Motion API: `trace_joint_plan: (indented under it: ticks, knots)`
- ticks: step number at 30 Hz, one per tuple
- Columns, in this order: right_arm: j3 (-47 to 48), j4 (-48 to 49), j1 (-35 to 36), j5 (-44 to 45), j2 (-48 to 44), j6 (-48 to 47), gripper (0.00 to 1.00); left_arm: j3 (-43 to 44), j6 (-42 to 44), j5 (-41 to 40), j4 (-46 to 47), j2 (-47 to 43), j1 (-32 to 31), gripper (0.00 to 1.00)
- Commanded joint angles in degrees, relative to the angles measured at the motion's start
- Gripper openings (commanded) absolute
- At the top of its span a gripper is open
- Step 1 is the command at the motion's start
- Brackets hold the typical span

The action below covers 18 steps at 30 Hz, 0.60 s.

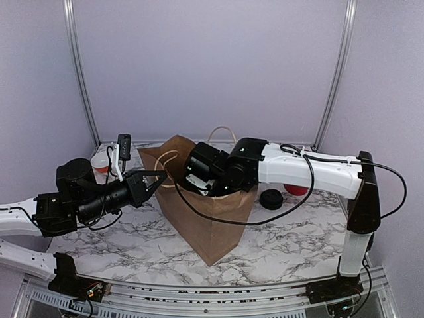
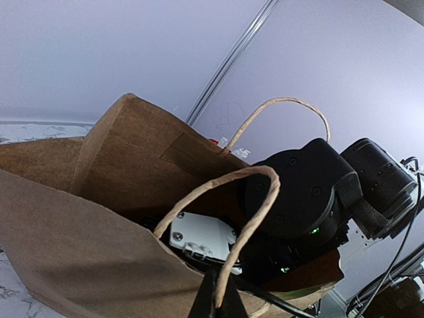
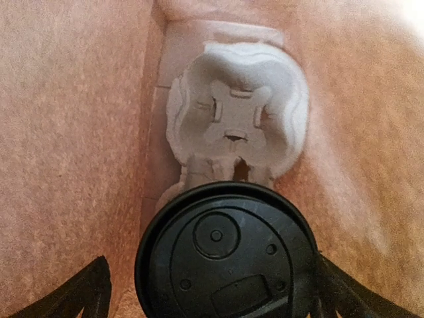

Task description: Pack the takeout coffee

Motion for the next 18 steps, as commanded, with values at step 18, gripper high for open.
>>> trace_joint_plan:
  ticks: [18]
  knots:
    - [9.81,-4.2,1.45,4.89,-1.11,1.64,1.0,1.91,0.37,0.95,-1.24,0.6,-0.16,0.0]
